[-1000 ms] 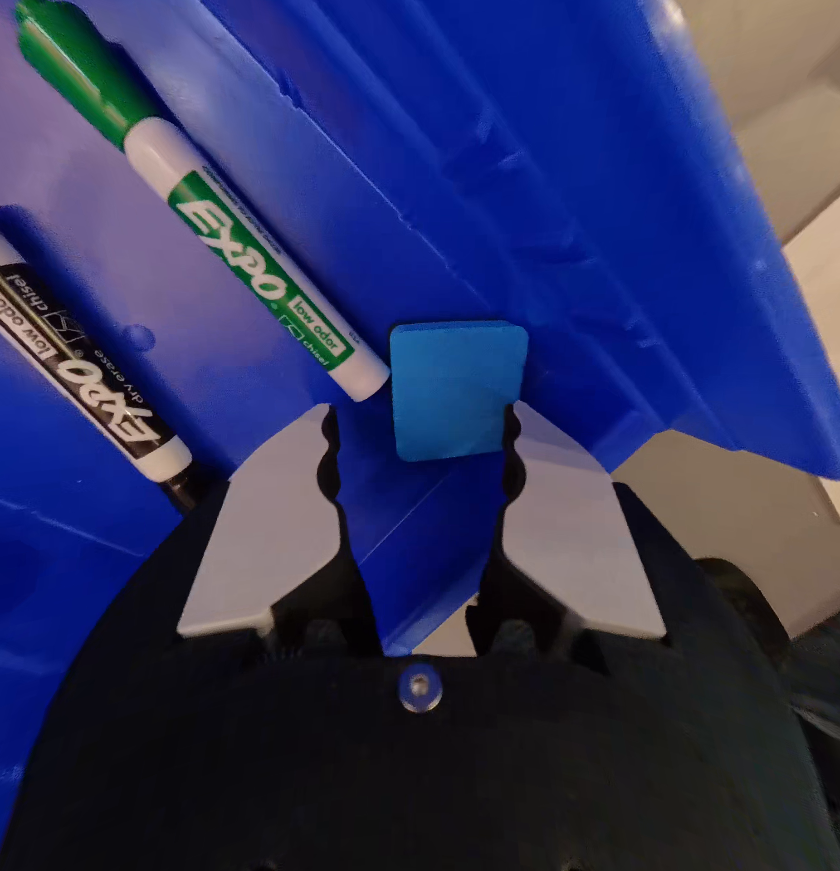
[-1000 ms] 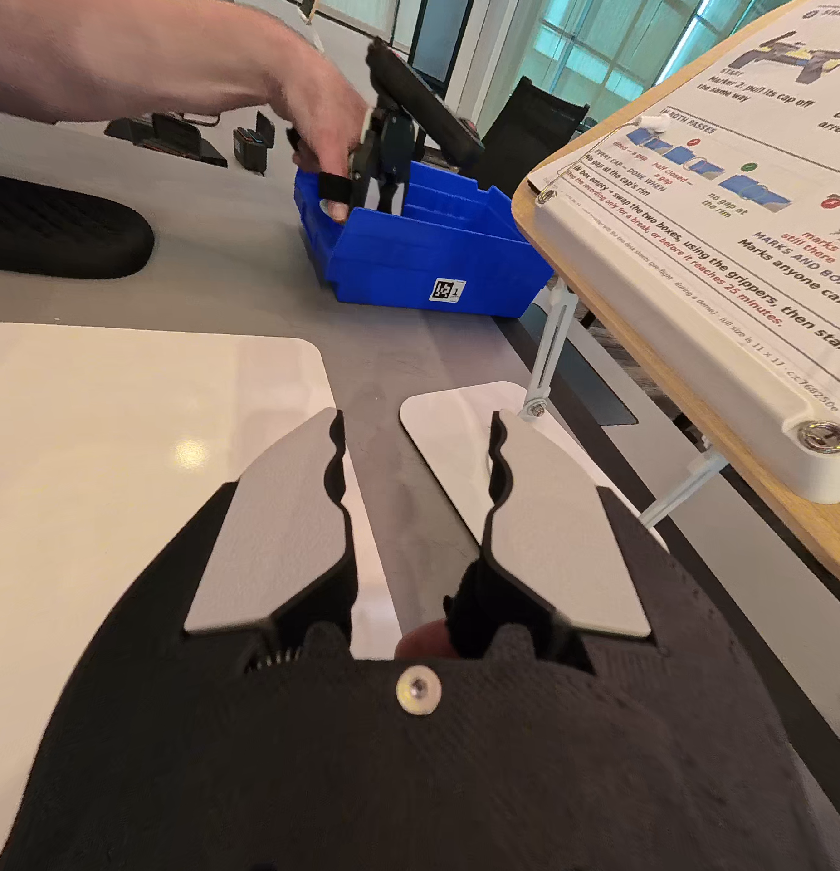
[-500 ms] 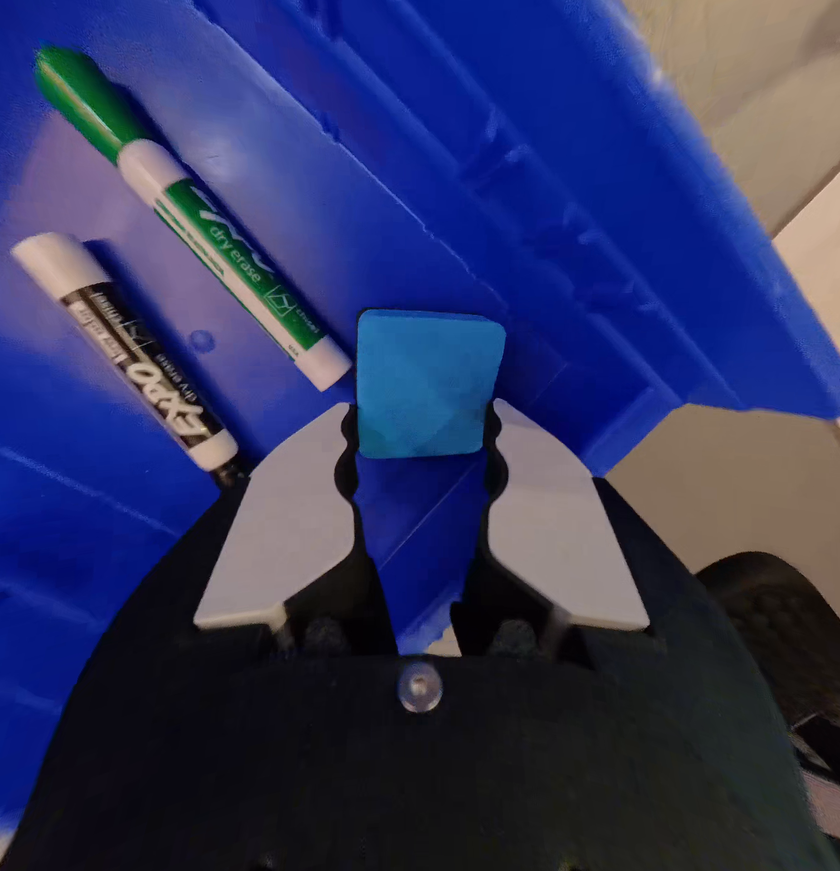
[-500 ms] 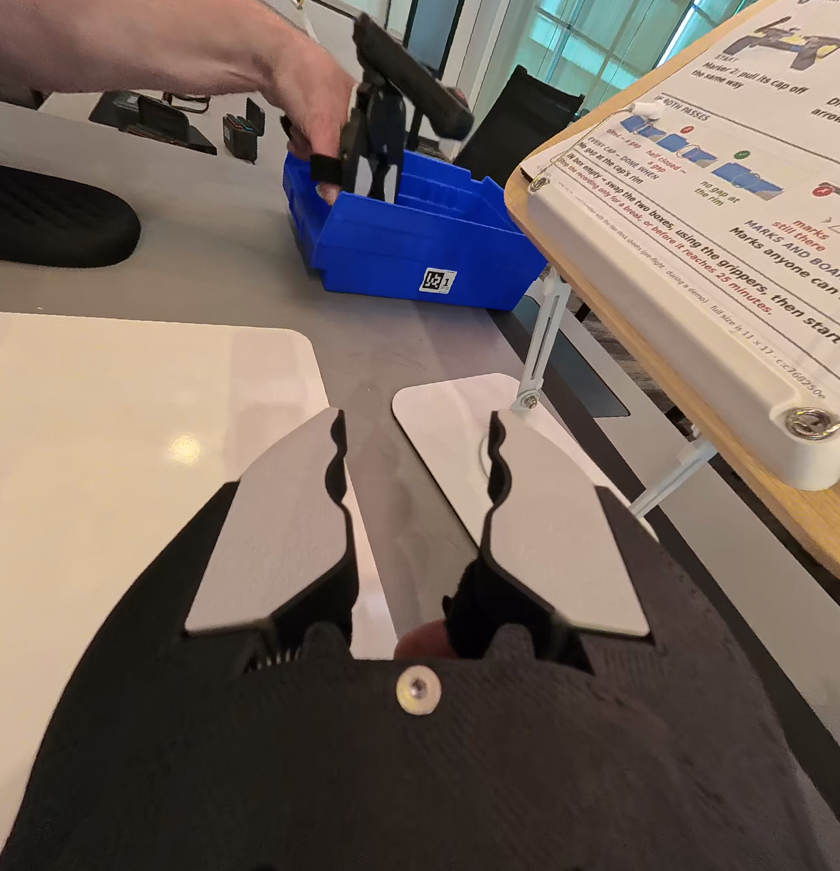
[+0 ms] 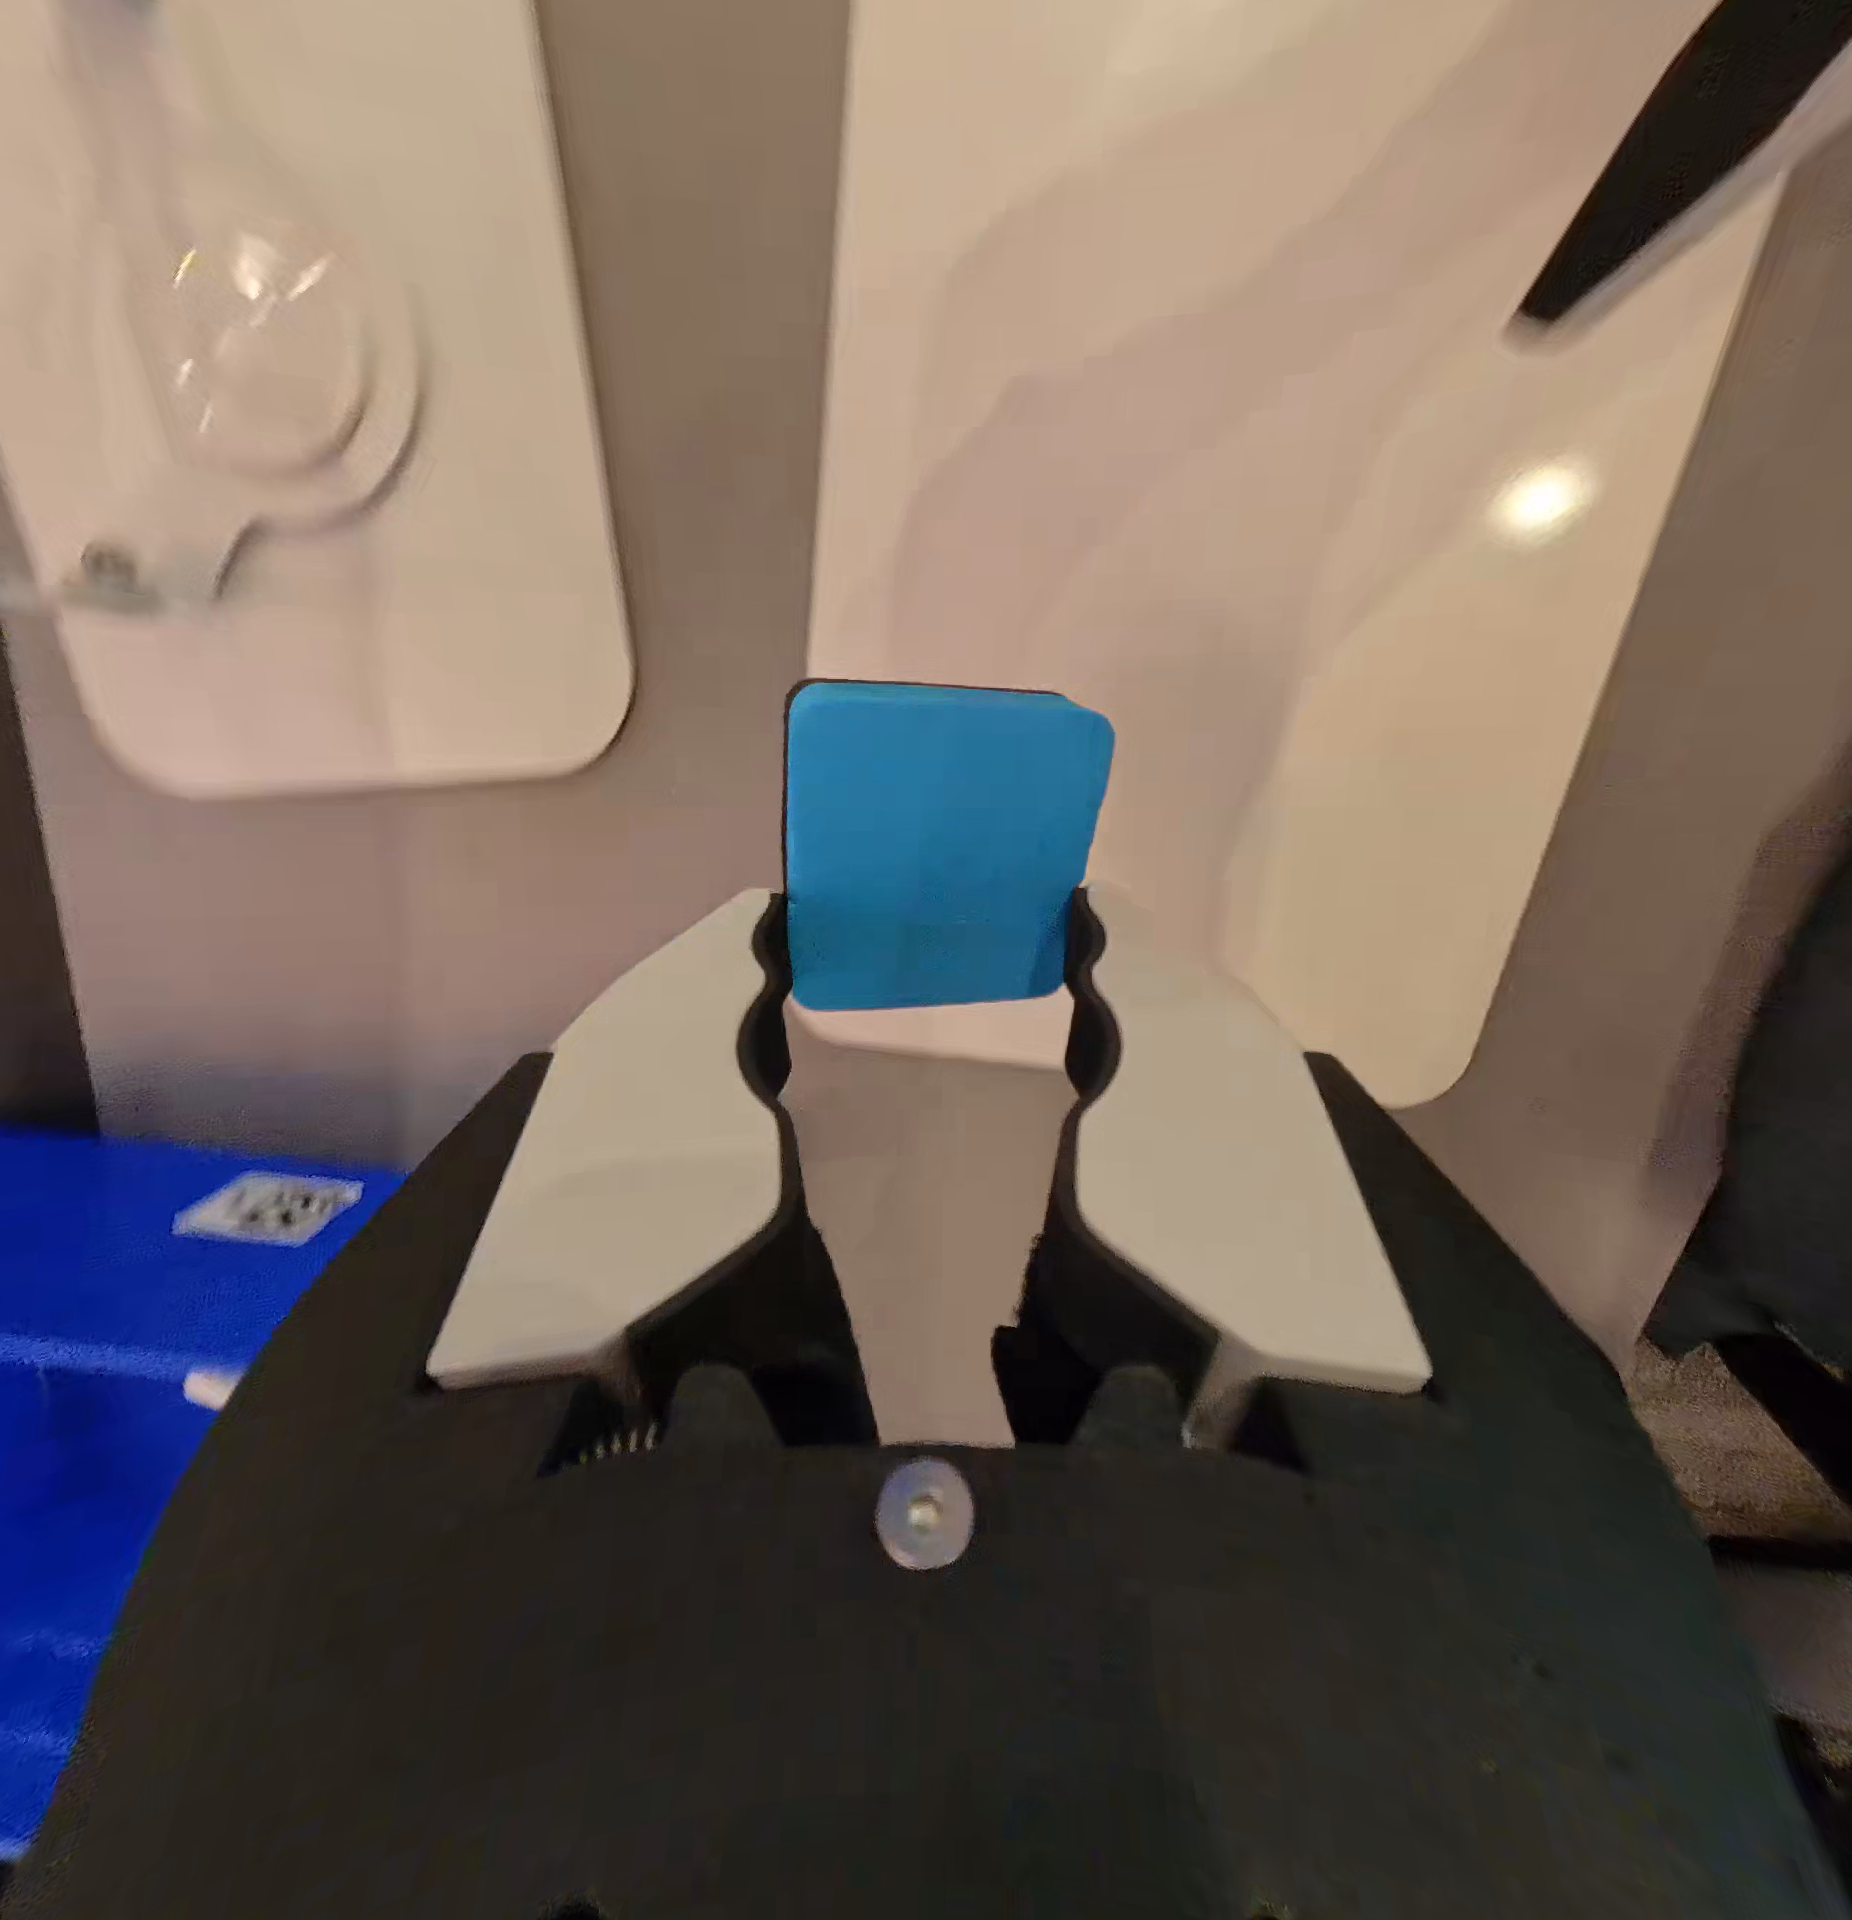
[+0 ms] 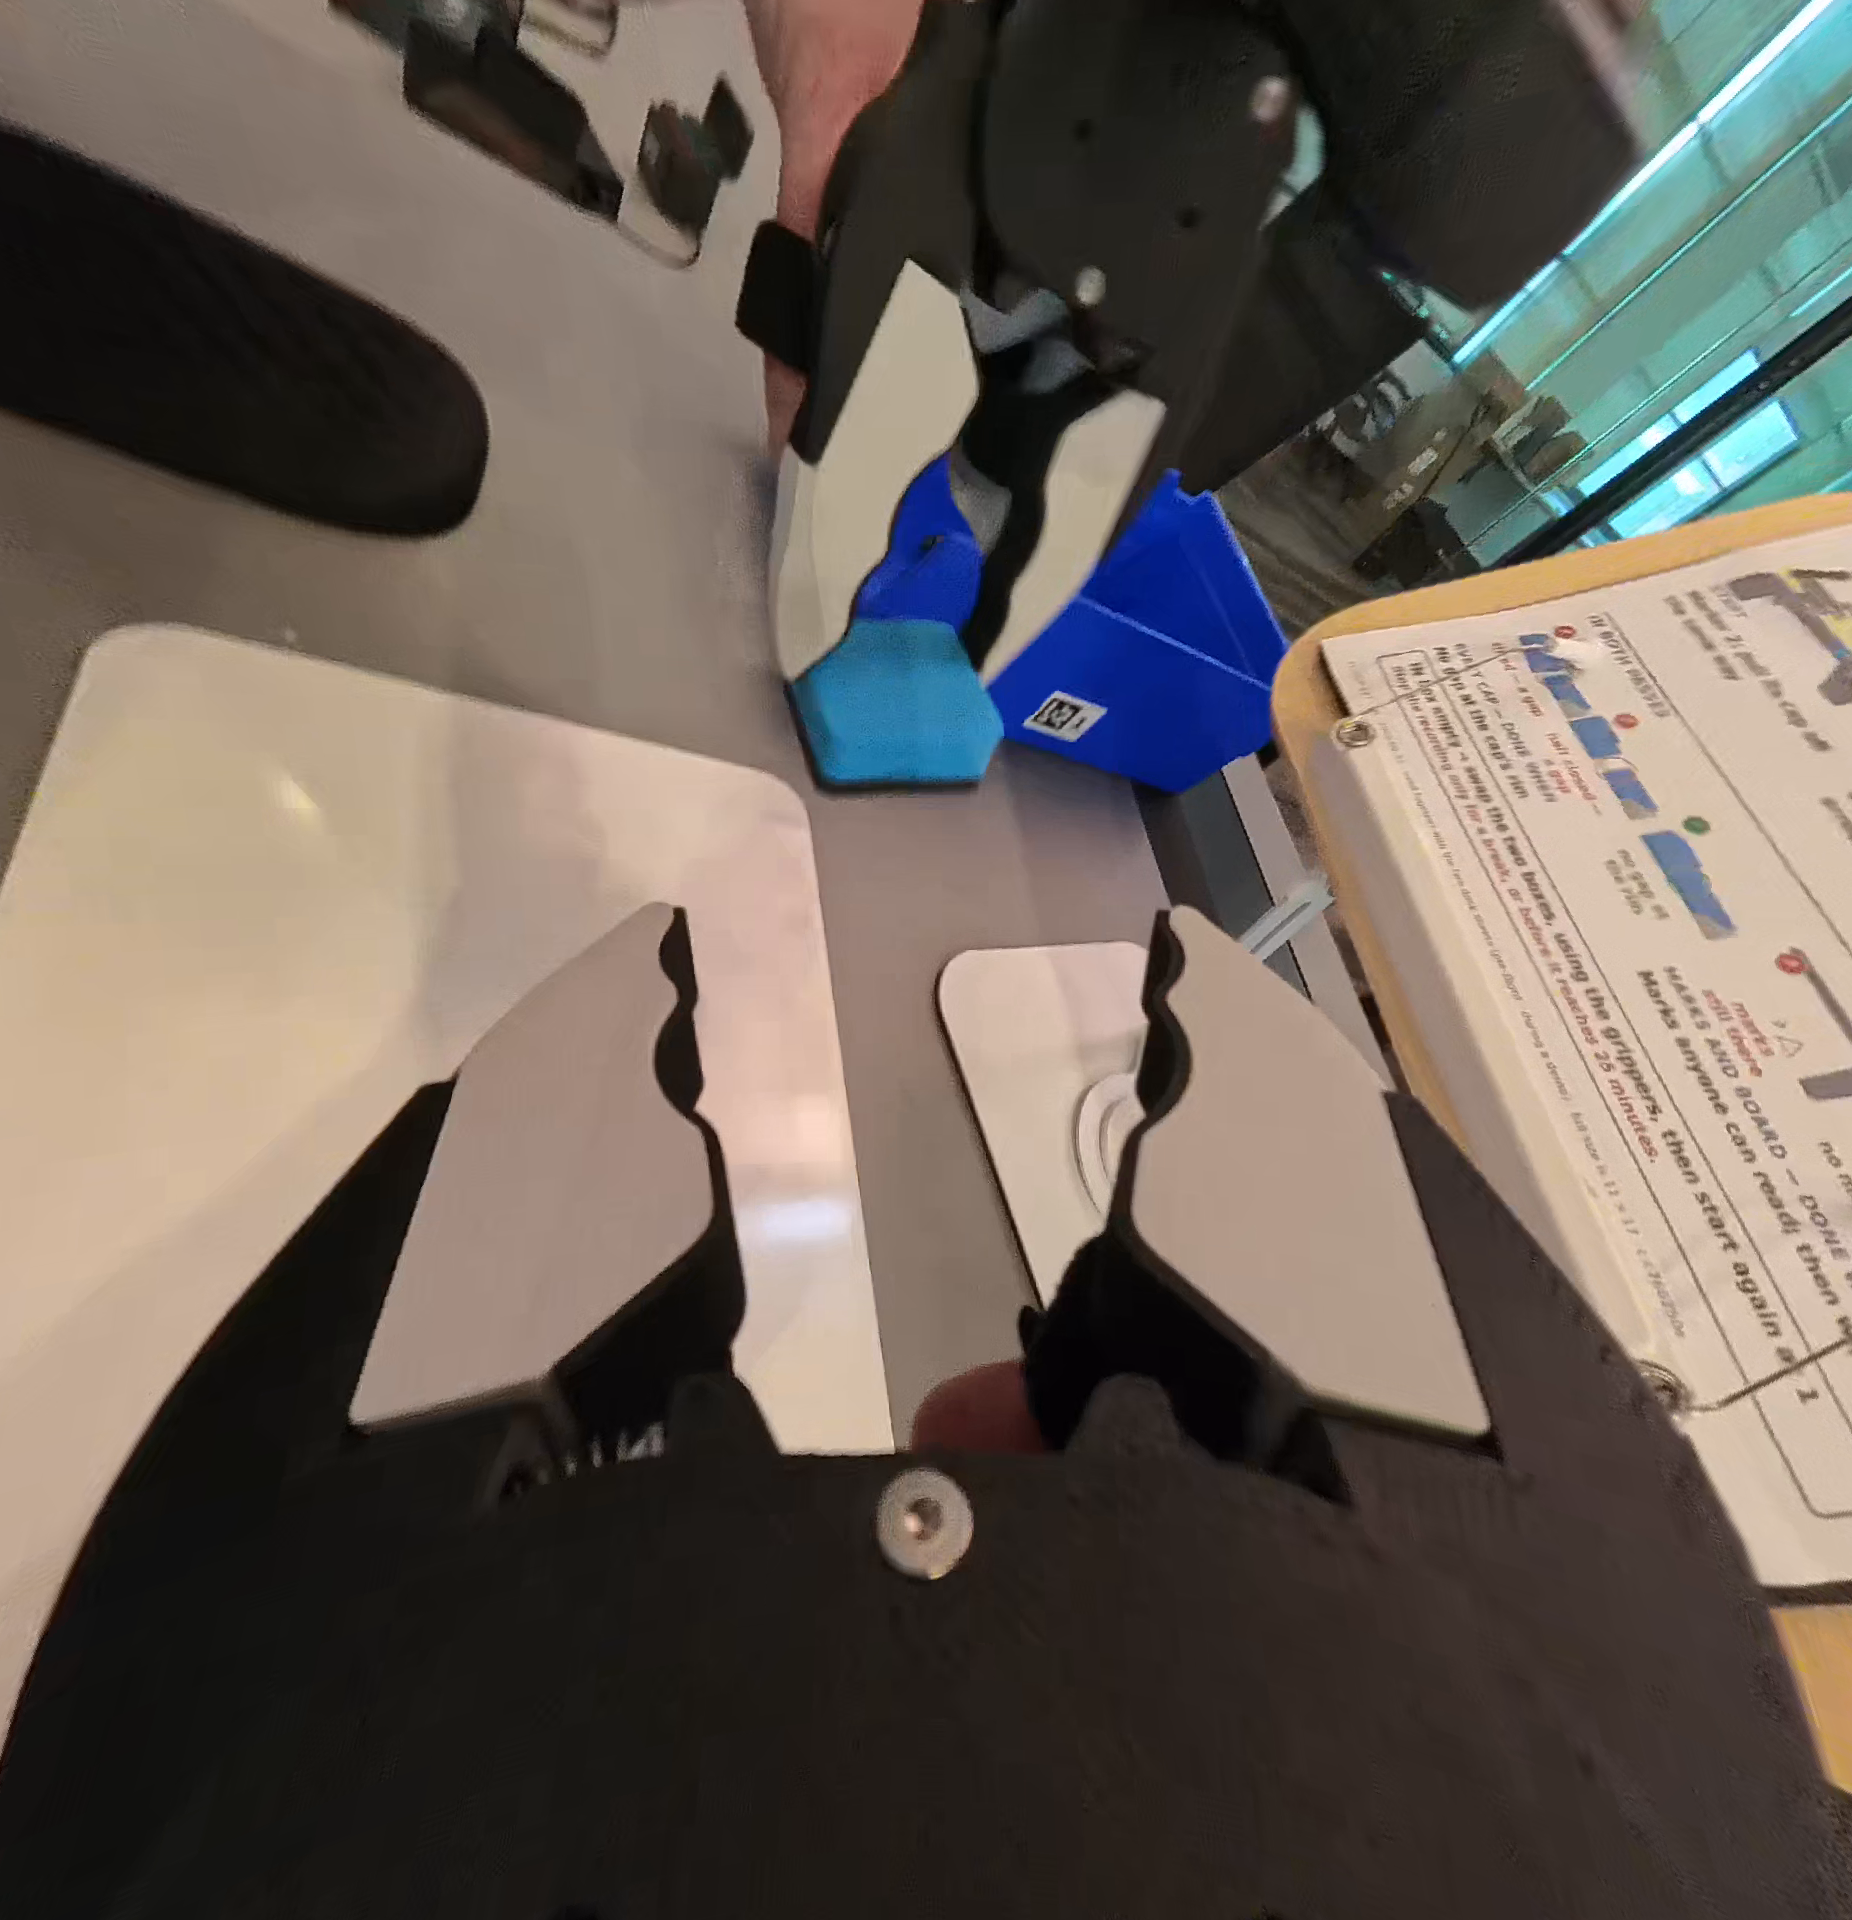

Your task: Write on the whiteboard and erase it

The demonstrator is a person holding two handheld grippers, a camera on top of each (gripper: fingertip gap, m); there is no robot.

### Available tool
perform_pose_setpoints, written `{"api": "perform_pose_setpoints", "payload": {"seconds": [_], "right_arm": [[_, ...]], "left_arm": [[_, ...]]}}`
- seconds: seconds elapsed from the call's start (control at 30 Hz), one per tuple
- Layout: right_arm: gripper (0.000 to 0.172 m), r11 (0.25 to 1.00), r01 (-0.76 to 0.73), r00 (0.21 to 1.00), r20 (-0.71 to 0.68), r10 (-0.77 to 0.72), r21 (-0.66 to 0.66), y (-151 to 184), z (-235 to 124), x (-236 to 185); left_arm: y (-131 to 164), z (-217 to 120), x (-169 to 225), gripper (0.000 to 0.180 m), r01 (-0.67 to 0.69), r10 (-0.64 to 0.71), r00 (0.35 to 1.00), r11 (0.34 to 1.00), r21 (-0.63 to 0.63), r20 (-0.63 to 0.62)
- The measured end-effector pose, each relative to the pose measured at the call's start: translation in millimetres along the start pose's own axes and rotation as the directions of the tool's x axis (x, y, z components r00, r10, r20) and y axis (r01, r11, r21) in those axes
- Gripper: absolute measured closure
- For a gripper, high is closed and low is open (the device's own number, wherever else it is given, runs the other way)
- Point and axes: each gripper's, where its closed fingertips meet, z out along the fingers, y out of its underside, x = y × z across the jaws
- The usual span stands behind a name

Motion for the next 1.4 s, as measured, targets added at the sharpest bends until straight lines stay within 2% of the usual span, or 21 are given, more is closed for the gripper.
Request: {"api": "perform_pose_setpoints", "payload": {"seconds": [0.03,0.17,0.27,0.4,0.6,0.7,0.87,1.0,1.07,1.3,1.4], "right_arm": [[0.087,1.0,0.017,1.0,0.007,-0.016,-0.019,1,1,-4],[0.082,0.993,0.009,0.998,0.067,-0.002,-0.115,18,10,-16],[0.087,0.987,0.004,0.993,0.115,0.014,-0.159,33,16,-24],[0.112,0.987,-0.008,0.991,0.133,0.03,-0.162,41,17,-23],[0.113,0.989,-0.043,0.987,0.15,0.064,-0.138,40,3,-13],[0.113,0.975,-0.049,0.98,0.177,0.089,-0.216,66,-28,1],[0.113,0.904,-0.155,0.926,0.26,0.273,-0.399,147,-79,-1],[0.114,0.852,-0.203,0.844,0.355,0.402,-0.482,185,-87,-26],[0.113,0.813,-0.168,0.833,0.361,0.419,-0.557,207,-88,-35],[0.113,0.756,-0.127,0.824,0.355,0.44,-0.642,225,-97,-43],[0.101,0.73,-0.135,0.81,0.35,0.471,-0.67,223,-100,-44]], "left_arm": [[-13,7,8,0.129,-0.033,0.033,0.999,0.999,-0.006,-0.015],[-53,26,31,0.129,-0.131,0.13,0.99,0.991,-0.011,-0.057],[-74,29,41,0.129,-0.157,0.158,0.984,0.987,0.021,-0.083],[-83,28,38,0.129,-0.161,0.164,0.984,0.986,0.045,-0.064],[-94,15,34,0.129,-0.12,0.13,0.99,0.979,0.162,-0.051],[-82,0,22,0.131,-0.07,0.075,0.997,0.974,0.216,-0.018],[-35,-7,-4,0.141,0.05,-0.054,0.998,0.974,0.222,0.012],[5,-1,-20,0.143,0.147,-0.154,0.988,0.97,0.192,0.023],[18,-1,-26,0.143,0.186,-0.193,0.981,0.962,0.201,0.013],[58,-4,-46,0.142,0.277,-0.289,0.957,0.942,0.191,0.039],[74,-10,-58,0.139,0.318,-0.336,0.94,0.927,0.201,0.063]]}}
